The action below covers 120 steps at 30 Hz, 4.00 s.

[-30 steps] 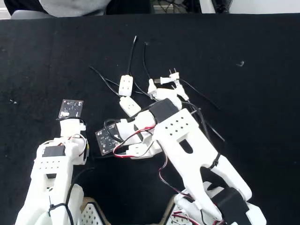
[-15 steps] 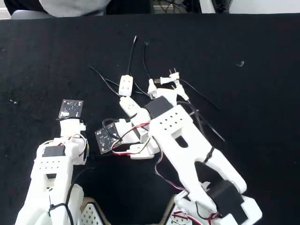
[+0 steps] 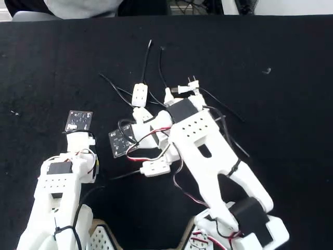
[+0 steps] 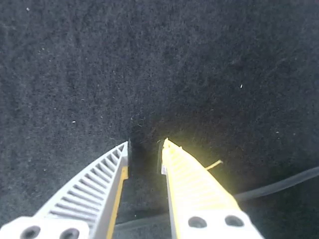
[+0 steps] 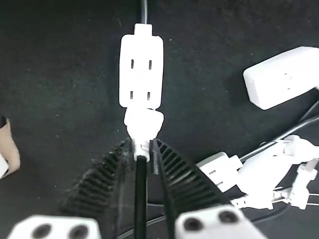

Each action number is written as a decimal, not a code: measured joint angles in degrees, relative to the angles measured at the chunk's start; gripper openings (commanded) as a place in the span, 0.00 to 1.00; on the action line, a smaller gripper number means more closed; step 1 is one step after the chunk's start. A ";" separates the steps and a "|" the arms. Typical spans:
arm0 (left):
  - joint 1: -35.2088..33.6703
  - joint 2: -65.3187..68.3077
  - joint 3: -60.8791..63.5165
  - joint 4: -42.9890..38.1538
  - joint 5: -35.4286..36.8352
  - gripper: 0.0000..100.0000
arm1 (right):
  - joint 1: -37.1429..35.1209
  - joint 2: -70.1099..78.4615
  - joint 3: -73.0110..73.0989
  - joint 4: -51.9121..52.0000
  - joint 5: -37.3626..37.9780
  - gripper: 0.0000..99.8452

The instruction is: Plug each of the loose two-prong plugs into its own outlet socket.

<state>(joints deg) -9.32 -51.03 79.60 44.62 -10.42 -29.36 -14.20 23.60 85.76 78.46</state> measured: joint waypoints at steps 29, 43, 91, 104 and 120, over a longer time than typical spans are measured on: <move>0.00 0.00 0.00 0.00 0.00 0.12 | -0.97 0.18 0.00 -0.44 2.46 0.01; 0.00 0.00 0.00 0.00 0.00 0.12 | -0.62 0.18 2.20 -2.99 2.46 0.01; 0.00 0.00 0.00 0.00 0.00 0.12 | -3.34 0.09 9.14 -6.86 2.46 0.01; 0.00 0.00 0.00 0.00 0.00 0.12 | -4.57 -0.79 13.63 -13.54 0.53 0.01; 0.00 0.00 0.00 0.00 0.00 0.12 | -4.57 -0.62 15.03 -13.36 0.00 0.01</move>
<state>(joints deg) -9.32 -51.03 79.60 44.62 -10.42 -33.93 -14.81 38.64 72.40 78.46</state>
